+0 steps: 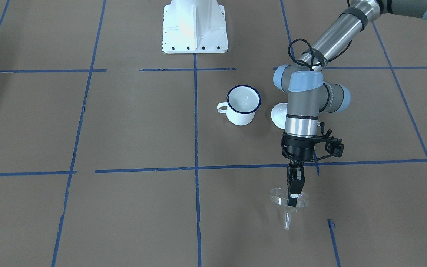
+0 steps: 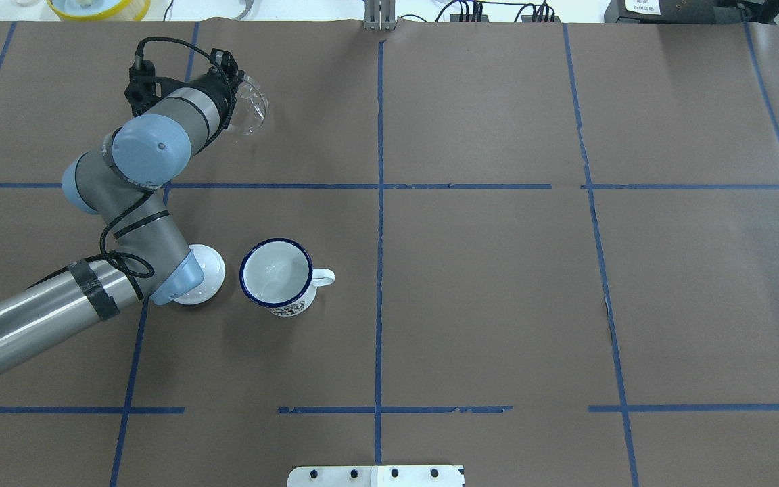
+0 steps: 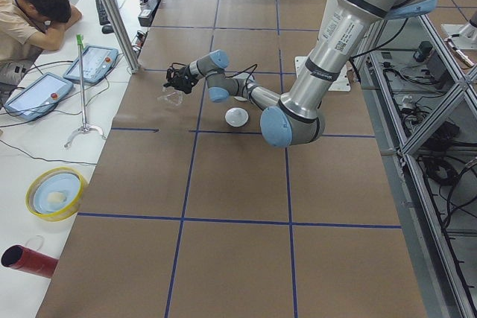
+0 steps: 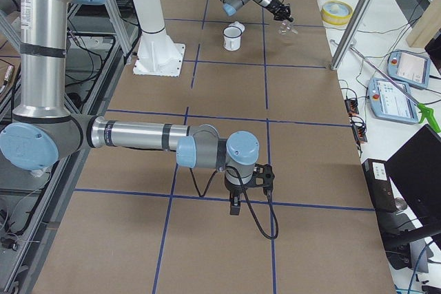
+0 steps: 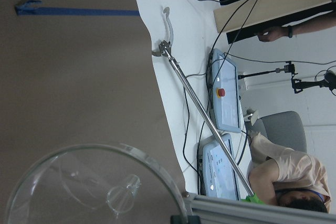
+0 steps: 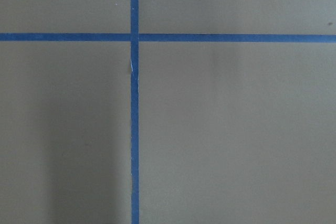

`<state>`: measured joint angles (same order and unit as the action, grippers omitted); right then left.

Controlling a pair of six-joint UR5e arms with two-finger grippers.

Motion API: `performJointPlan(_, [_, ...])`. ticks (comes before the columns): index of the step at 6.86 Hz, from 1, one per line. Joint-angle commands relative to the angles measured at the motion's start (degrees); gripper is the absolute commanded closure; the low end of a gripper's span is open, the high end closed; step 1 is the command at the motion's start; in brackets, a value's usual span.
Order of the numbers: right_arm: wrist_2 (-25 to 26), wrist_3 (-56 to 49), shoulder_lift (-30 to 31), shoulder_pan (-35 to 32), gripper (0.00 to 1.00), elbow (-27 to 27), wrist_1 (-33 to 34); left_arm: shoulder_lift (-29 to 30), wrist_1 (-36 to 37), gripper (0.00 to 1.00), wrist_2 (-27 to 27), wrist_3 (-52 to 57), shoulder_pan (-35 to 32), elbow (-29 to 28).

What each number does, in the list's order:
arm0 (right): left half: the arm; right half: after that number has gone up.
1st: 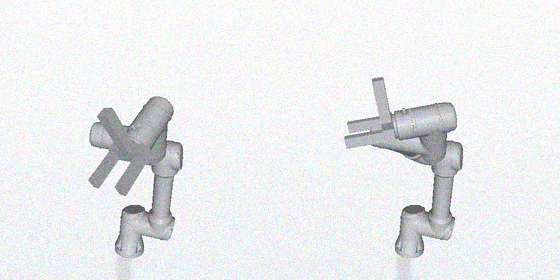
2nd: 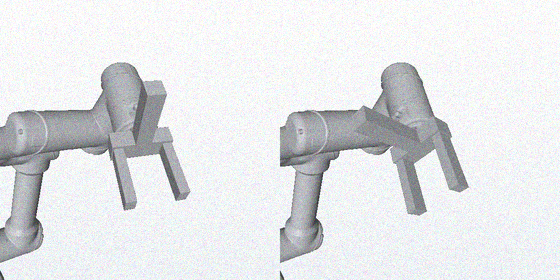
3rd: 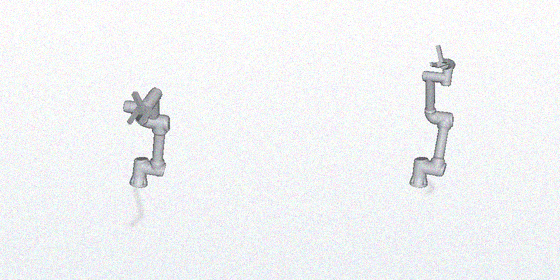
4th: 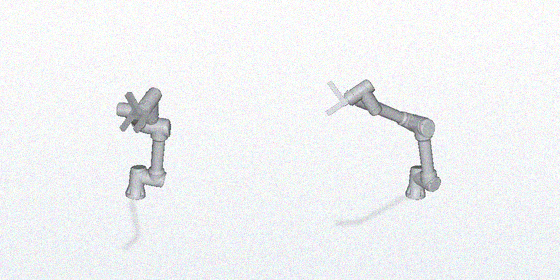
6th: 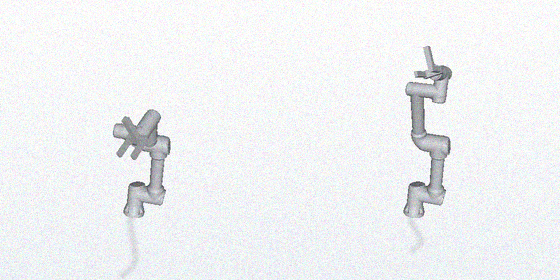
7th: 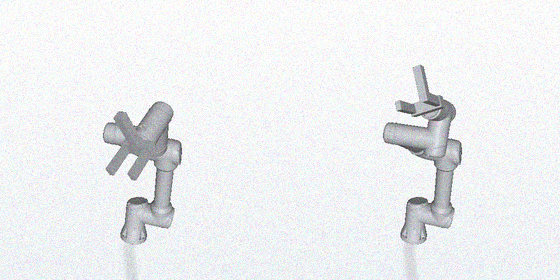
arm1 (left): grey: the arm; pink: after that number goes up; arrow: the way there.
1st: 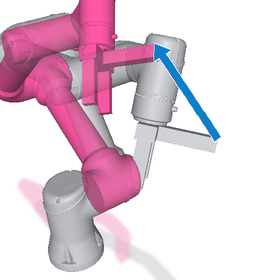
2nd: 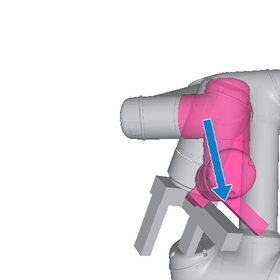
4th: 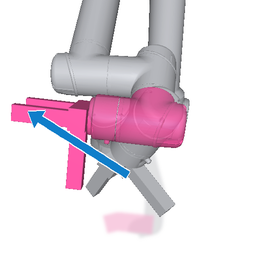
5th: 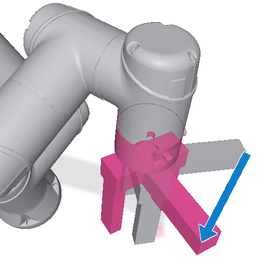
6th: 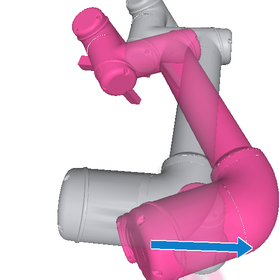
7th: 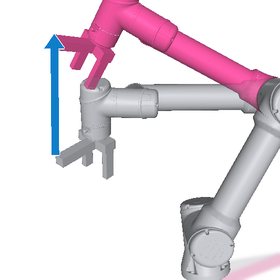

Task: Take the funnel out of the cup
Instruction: 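Lift the clear funnel out of the mug with the left gripper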

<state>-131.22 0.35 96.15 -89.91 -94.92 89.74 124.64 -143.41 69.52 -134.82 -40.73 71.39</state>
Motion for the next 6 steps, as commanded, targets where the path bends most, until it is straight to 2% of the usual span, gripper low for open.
performJointPlan(1, [0.0,0.0,0.0,0.0,0.00,0.0,0.0,0.0,-1.9,1.00,-0.8,-0.1,1.0,-2.7])
performJointPlan(2, [0.0,0.0,0.0,0.0,0.00,0.0,0.0,0.1,-2.4,0.96,-0.8,0.0,1.1,-2.7])
performJointPlan(3, [0.0,0.0,0.0,0.0,0.00,0.0,0.0,0.1,-2.3,0.59,-0.7,0.9,1.0,-2.6])
performJointPlan(4, [0.0,0.0,0.0,0.0,0.00,0.0,0.0,0.1,-2.3,0.01,-0.8,5.6,1.0,-2.3])
performJointPlan(6, [0.0,0.0,0.0,0.0,0.00,0.0,0.0,0.0,-2.3,0.00,-0.3,12.2,0.7,-0.2])
